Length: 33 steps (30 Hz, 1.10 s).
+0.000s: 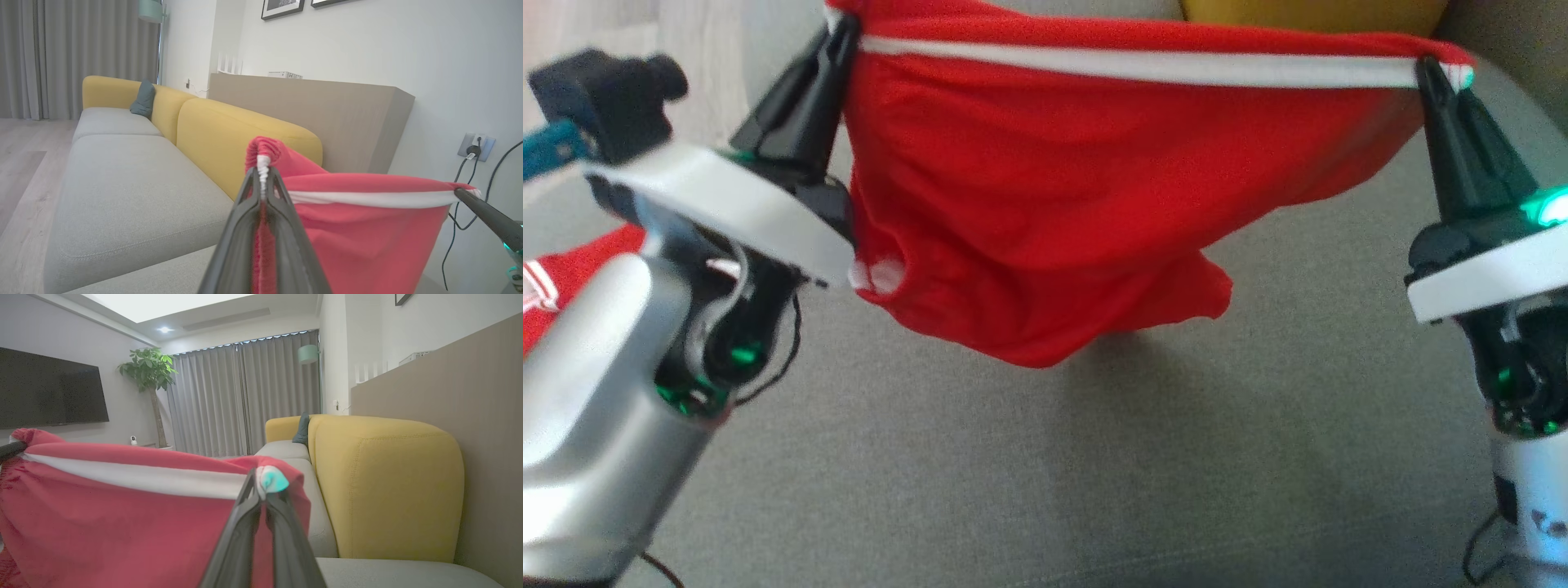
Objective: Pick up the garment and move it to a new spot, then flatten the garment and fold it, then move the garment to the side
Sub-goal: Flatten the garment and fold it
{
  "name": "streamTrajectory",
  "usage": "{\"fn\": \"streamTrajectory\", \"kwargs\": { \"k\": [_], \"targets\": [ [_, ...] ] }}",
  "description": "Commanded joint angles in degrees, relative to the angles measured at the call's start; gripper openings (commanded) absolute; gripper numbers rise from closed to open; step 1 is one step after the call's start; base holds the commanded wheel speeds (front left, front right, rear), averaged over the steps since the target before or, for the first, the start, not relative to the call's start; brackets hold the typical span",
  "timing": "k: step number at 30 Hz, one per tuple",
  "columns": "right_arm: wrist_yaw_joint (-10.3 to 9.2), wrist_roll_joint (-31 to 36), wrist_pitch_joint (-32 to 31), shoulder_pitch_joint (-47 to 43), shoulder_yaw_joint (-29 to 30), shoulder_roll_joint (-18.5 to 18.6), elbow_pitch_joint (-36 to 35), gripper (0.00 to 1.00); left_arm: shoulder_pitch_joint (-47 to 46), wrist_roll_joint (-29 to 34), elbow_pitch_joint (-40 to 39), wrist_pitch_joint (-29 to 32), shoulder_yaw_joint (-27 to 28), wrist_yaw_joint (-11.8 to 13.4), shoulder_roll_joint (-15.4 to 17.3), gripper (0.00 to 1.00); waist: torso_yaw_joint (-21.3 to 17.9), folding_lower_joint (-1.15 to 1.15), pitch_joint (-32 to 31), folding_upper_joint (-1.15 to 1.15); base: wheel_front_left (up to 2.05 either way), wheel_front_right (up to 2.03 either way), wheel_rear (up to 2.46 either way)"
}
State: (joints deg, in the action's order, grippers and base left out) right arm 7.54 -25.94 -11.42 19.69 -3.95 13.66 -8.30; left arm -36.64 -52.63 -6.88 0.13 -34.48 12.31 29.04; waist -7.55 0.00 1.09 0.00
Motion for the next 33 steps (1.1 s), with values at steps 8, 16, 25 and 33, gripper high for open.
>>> {"fn": "streamTrajectory", "kwargs": {
  "k": [8,16,25,33],
  "targets": [
    [-0.05,-1.3,-0.4,19.5,-2.7,0.3,5.9,0.00,-16.3,-2.6,9.1,2.9,6.2,-1.7,0.4,0.00,-1.0,0.00,13.1,0.00,0.00,0.00,0.00],
    [-0.05,3.6,10.5,47.8,-7.5,2.3,27.4,0.00,-40.7,1.8,29.0,-1.0,6.8,-6.9,-5.3,0.00,-0.3,0.00,24.6,0.00,0.00,0.00,0.00],
    [-0.05,6.3,22.0,57.6,-9.6,-2.0,48.1,0.00,-48.6,3.2,46.7,-10.4,6.0,-12.8,-12.2,0.00,1.2,0.00,27.6,0.00,0.00,0.00,0.00],
    [-0.05,5.4,23.1,49.8,-18.3,-1.2,60.8,0.00,-37.8,3.0,55.9,-13.7,3.1,-17.0,-15.7,0.00,2.1,0.00,27.2,0.00,0.00,0.00,0.00]
  ]
}}
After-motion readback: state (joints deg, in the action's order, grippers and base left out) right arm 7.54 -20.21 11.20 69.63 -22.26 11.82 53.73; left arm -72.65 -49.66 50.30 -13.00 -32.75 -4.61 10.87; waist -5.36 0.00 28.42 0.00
